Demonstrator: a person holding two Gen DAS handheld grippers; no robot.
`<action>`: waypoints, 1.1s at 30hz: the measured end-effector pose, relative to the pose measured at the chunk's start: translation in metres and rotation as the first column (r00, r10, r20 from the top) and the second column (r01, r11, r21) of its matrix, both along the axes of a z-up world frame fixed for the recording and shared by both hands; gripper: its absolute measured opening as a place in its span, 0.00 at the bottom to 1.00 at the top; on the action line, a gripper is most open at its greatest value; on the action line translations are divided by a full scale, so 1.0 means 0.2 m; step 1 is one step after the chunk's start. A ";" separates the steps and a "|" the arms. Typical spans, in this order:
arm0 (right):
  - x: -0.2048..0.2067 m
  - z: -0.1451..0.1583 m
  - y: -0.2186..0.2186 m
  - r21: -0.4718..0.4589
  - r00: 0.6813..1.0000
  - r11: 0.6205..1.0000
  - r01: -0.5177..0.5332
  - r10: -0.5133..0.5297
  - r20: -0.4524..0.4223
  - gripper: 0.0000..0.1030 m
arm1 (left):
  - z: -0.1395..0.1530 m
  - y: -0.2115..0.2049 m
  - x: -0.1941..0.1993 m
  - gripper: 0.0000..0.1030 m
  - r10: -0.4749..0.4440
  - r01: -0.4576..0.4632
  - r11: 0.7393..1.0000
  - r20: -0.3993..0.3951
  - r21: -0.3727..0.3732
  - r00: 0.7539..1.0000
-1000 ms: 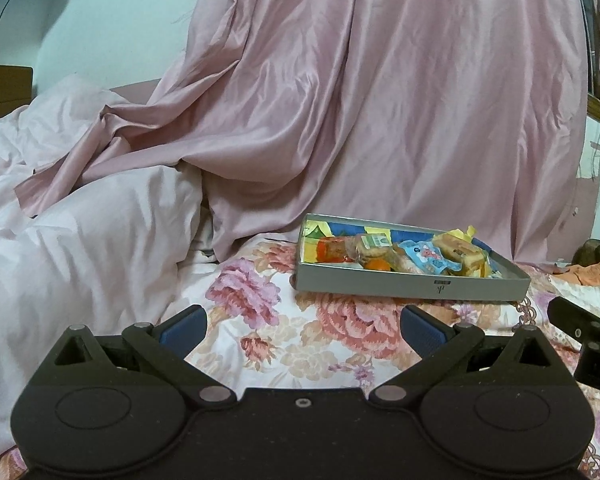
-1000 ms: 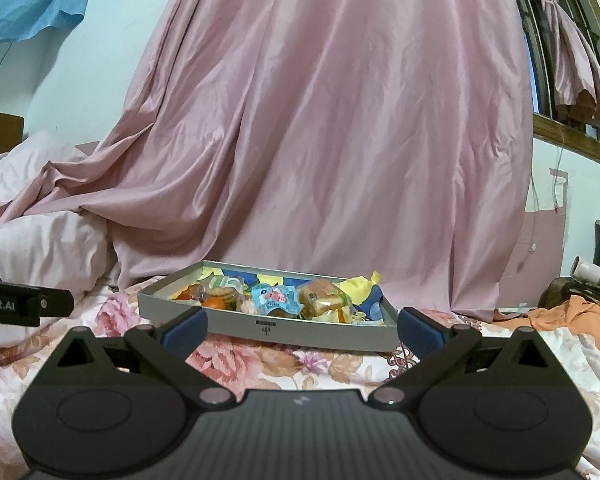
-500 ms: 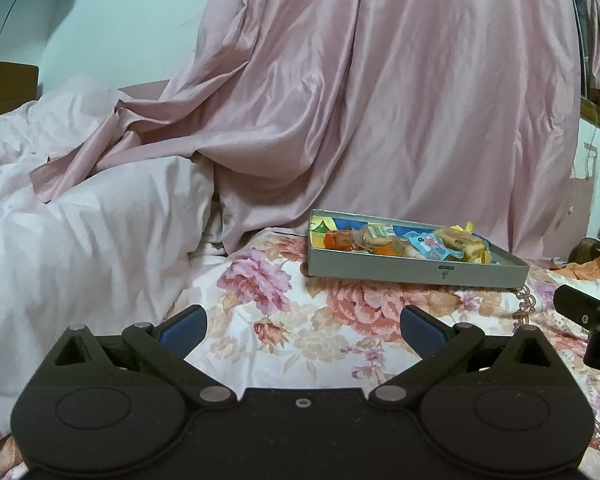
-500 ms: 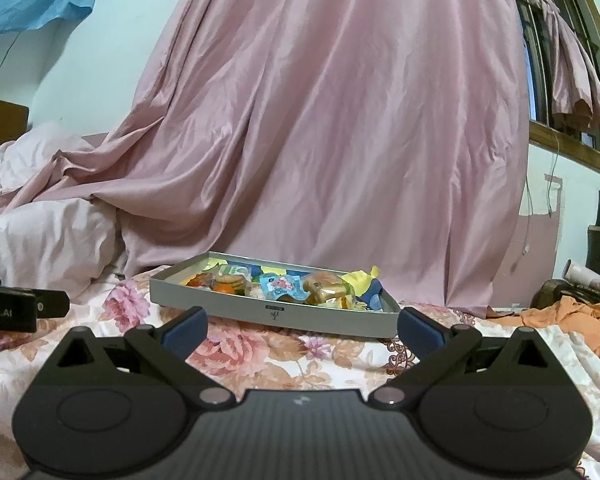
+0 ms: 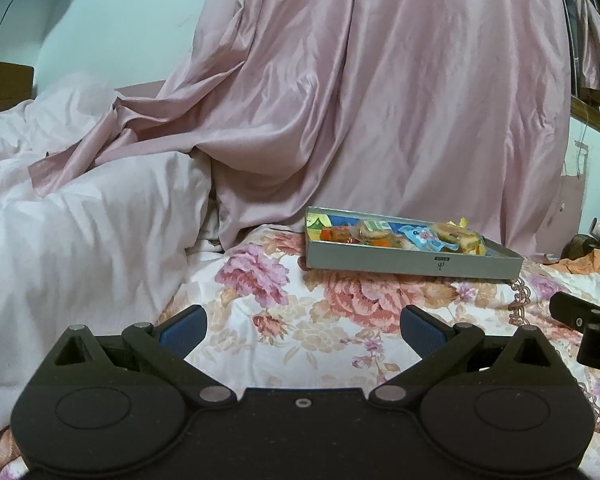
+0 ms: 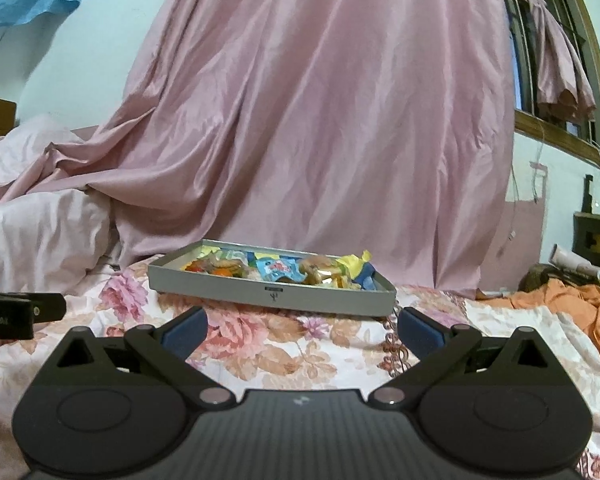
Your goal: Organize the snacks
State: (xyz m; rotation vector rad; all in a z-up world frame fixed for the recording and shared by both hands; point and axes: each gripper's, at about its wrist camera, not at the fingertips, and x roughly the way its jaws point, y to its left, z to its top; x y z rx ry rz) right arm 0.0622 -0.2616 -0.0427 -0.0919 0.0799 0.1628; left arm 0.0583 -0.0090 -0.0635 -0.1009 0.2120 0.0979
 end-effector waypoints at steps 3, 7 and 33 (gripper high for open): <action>0.00 -0.01 0.00 0.006 1.000 1.000 0.006 -0.006 -0.022 1.00 | -0.01 0.00 0.00 0.99 -0.001 0.001 1.000 -0.015 -0.008 1.000; -0.02 -0.03 0.00 0.003 0.999 1.000 0.008 -0.008 -0.041 1.00 | -0.02 0.00 0.00 0.99 -0.011 0.011 1.000 -0.020 -0.014 1.000; -0.02 -0.06 0.05 -0.035 0.995 0.999 -0.029 0.026 -0.093 1.00 | -0.05 -0.03 -0.01 0.99 -0.021 0.021 1.000 -0.030 0.000 0.999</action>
